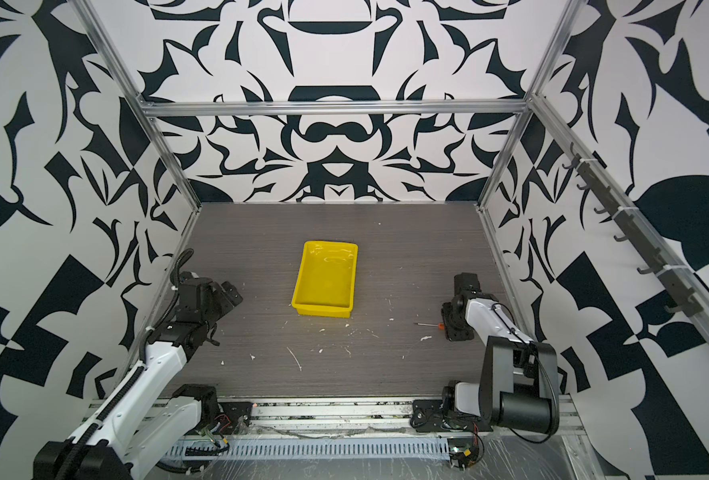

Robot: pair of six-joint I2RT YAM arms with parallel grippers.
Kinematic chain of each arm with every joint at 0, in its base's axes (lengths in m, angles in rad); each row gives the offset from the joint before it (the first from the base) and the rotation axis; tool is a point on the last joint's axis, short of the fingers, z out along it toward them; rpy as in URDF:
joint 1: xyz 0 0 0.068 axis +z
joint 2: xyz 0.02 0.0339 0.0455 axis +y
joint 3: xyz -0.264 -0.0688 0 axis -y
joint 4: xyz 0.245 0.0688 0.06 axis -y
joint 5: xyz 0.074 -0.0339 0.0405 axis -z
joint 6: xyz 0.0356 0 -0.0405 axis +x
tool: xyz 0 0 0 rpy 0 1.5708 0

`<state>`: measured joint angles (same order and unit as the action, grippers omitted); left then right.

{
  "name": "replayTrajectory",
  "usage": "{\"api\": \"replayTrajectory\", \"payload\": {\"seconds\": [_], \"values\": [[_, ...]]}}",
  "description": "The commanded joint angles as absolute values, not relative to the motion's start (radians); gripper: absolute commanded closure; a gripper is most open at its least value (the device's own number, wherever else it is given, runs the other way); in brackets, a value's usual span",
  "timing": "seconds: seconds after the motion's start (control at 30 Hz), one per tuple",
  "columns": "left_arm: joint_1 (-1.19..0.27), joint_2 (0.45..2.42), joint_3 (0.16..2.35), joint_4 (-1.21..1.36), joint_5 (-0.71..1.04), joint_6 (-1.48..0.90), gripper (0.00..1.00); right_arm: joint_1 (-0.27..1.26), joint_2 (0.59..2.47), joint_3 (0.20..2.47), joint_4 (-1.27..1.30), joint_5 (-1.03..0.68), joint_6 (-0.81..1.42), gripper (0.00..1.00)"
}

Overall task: Put the screwdriver in the bin
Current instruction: 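Lower the right gripper and close it on the screwdriver handle, then lift the screwdriver and carry it over the yellow bin with the right gripper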

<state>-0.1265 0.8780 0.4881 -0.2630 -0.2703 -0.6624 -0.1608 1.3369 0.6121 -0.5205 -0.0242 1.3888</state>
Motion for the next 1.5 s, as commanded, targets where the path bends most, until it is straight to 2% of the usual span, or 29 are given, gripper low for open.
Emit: {"api": "replayTrajectory", "payload": {"seconds": [0.0, 0.07, 0.2, 0.3, 0.67, 0.83, 0.97, 1.13, 1.23, 1.37, 1.47], "values": [[-0.124, 0.883, 0.489, -0.210, -0.206, -0.632, 0.00, -0.165, 1.408, 0.553, -0.472, -0.089, 1.379, 0.69], [-0.124, 0.894, 0.501, -0.228, -0.220, -0.632, 0.00, -0.165, 1.412, 0.556, -0.477, -0.095, 1.370, 0.76], [-0.124, 0.912, 0.508, -0.234, -0.210, -0.633, 0.00, -0.165, 1.366, 0.554, -0.488, -0.087, 1.352, 0.84], [-0.124, 0.917, 0.516, -0.252, -0.211, -0.634, 0.00, -0.165, 1.297, 0.544, -0.504, -0.040, 1.335, 0.99], [-0.124, 0.893, 0.502, -0.244, -0.197, -0.638, 0.00, -0.165, 1.012, 0.676, -0.617, 0.138, 1.071, 1.00], [-0.124, 0.906, 0.514, -0.262, -0.201, -0.639, 0.00, -0.161, 0.937, 0.682, -0.515, 0.068, 0.935, 1.00], [-0.124, 0.907, 0.514, -0.264, -0.213, -0.643, 0.00, -0.115, 0.964, 0.729, -0.505, 0.021, 0.931, 1.00], [-0.124, 0.910, 0.512, -0.264, -0.208, -0.642, 0.00, 0.136, 1.011, 0.805, -0.440, 0.183, 0.894, 1.00], [-0.124, 0.916, 0.511, -0.257, -0.206, -0.643, 0.00, 0.269, 1.095, 0.854, -0.368, 0.279, 0.864, 1.00], [-0.124, 0.944, 0.503, -0.216, -0.161, -0.632, 0.00, 0.334, 1.225, 0.923, -0.278, 0.230, 0.929, 1.00], [-0.125, 0.967, 0.513, -0.212, -0.139, -0.619, 0.00, 0.404, 1.306, 1.007, -0.273, 0.263, 0.933, 1.00]]}}
